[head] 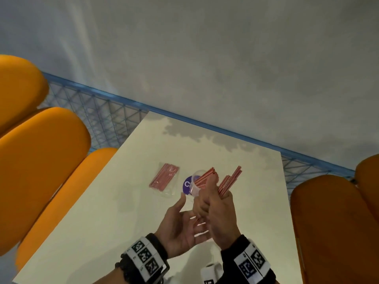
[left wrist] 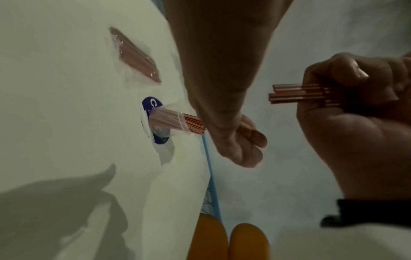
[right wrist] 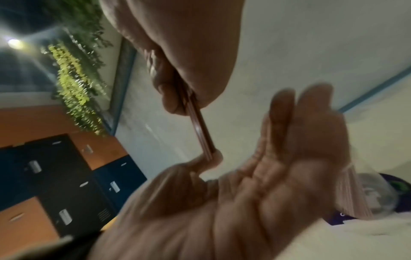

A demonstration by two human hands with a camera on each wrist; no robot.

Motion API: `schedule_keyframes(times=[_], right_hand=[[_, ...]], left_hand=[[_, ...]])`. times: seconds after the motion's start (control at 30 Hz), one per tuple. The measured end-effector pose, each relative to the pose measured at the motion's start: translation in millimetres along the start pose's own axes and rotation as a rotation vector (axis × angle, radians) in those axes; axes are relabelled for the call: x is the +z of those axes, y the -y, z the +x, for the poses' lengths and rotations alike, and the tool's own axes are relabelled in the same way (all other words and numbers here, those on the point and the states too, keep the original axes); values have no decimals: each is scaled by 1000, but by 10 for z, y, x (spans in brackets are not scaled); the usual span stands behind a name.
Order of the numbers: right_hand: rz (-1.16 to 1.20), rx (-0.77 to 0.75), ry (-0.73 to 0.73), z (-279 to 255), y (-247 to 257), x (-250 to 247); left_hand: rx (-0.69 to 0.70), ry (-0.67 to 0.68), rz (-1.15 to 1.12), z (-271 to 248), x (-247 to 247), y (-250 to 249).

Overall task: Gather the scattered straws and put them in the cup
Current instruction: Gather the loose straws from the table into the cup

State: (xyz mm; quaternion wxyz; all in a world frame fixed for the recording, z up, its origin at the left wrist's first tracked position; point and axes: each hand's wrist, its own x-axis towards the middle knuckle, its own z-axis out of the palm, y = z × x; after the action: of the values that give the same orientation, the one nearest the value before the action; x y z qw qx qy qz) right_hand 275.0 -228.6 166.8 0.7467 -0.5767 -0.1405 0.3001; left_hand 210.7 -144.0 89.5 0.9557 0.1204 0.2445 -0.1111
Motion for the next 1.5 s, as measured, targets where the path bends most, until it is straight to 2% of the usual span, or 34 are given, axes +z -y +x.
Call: schedule_keyframes(times=[0.1, 0.27, 0.37, 0.43, 0.5, 0.57, 0.6, 0.67, 0.73, 0.8, 0.87, 0.97, 1.03, 1.07, 1.1, 1.17, 1.23, 1.3, 1.37, 1.43, 1.5], right_hand=[[-22, -47, 27, -46, -84, 138], [-163, -84, 5, -44, -286, 194], [-44, -24, -19, -39, -261, 247], [61, 43, -53, -21, -232, 228], [73, 88, -62, -20, -235, 139], [-109, 103, -48, -72, -297, 54], [-252, 102, -30, -111, -345, 14], [-448, 110, 5, -164, -418, -63], [-451, 113, -17, -131, -447, -167], [-368, 117, -159, -40, -444, -231], [-444, 96, -179, 22, -479, -206], [-879, 19, -79, 56, -523, -141], [-1226, 74, 12, 107, -483, -198], [-1306, 129, 29, 138, -454, -249], [-1285, 150, 49, 180, -426, -311], [-1143, 129, 81, 320, -290, -370], [-1126, 71, 37, 541, -153, -489], [-1215, 31, -78, 848, -14, -625], [-1303, 19, -167, 1166, 45, -685], [-1474, -2, -143, 1460, -73, -696], [-1649, -20, -53, 1689, -283, -683]], left_hand=[[32, 122, -81, -120, 34, -20], [99, 131, -91, -225, 108, -78], [94, 141, -118, -241, 138, -66], [104, 123, -4, -273, 125, -61], [107, 122, 327, -327, 66, -112], [114, 134, 884, -400, 77, -187], [70, 114, 1154, -413, 70, -206], [15, -60, 1555, -395, 53, -208], [85, -297, 1756, -361, 20, -187], [208, -461, 1900, -306, -23, -135], [247, -497, 2024, -228, -11, -79], [235, -457, 2216, -76, 74, -83], [247, -458, 2264, -3, 132, -150], [258, -439, 2263, 37, 161, -192], [266, -395, 2242, 87, 181, -228], [376, -281, 2104, 207, 218, -316], [474, -217, 1983, 368, 197, -473], [465, -294, 2037, 596, 151, -713], [455, -437, 2098, 838, 129, -926], [410, -503, 2119, 1095, 102, -1044], [323, -499, 2147, 1318, 49, -1058]])
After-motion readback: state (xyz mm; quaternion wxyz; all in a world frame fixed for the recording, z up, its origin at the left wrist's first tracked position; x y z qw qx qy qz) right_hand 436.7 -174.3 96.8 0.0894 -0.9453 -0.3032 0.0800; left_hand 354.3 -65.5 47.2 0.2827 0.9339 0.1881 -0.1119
